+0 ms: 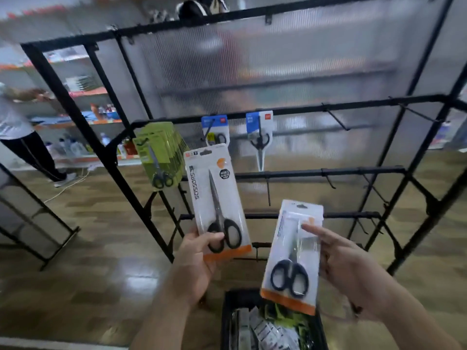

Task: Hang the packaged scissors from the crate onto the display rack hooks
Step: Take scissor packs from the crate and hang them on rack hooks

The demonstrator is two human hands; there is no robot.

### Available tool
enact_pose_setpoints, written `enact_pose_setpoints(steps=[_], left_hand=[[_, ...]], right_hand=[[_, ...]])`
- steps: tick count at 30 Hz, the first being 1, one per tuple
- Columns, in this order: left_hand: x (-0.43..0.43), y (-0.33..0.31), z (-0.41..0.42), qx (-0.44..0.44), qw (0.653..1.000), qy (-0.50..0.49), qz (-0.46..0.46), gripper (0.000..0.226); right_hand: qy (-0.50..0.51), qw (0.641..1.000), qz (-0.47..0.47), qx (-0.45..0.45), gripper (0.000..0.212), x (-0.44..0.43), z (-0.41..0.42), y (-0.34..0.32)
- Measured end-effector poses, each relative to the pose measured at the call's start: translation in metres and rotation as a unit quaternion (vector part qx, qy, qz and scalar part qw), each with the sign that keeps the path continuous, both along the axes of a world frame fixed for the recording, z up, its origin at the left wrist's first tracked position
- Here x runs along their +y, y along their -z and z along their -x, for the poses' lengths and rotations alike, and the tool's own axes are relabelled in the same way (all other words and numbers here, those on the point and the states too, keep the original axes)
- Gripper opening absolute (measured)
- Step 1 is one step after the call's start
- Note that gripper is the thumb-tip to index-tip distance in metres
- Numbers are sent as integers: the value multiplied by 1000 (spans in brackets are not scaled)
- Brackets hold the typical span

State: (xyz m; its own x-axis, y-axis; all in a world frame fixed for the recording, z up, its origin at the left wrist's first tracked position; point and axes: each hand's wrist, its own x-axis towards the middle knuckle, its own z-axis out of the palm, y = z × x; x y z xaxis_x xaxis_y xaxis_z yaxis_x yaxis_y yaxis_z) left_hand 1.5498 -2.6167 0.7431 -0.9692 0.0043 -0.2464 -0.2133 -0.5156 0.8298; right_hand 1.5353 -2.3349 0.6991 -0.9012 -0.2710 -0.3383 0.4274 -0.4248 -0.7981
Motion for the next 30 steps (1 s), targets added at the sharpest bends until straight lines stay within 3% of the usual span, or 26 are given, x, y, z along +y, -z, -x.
enact_pose_setpoints(steps=[2,5,10,14,23,30], left_hand=[[-10,-4,-2,11,1000,8,13,50],[-24,-8,-7,11,999,22,29,59],[-35,-2,-13,-2,998,24,57,66],[-30,8,-13,2,998,49,36,44],[22,-1,1,22,993,110,45,46],[100,6,49,55,990,101,85,40]], right_hand=[[42,997,21,57,35,-10,-7,-8],[177,973,-83,121,22,-37,-17,-21],[221,937,-171,211,38,-76,-36,-37],[269,922,-201,193,32,-83,-54,-42],[373,887,-215,169,36,-33,-47,-44],[357,888,-226,183,37,52,17,-37]])
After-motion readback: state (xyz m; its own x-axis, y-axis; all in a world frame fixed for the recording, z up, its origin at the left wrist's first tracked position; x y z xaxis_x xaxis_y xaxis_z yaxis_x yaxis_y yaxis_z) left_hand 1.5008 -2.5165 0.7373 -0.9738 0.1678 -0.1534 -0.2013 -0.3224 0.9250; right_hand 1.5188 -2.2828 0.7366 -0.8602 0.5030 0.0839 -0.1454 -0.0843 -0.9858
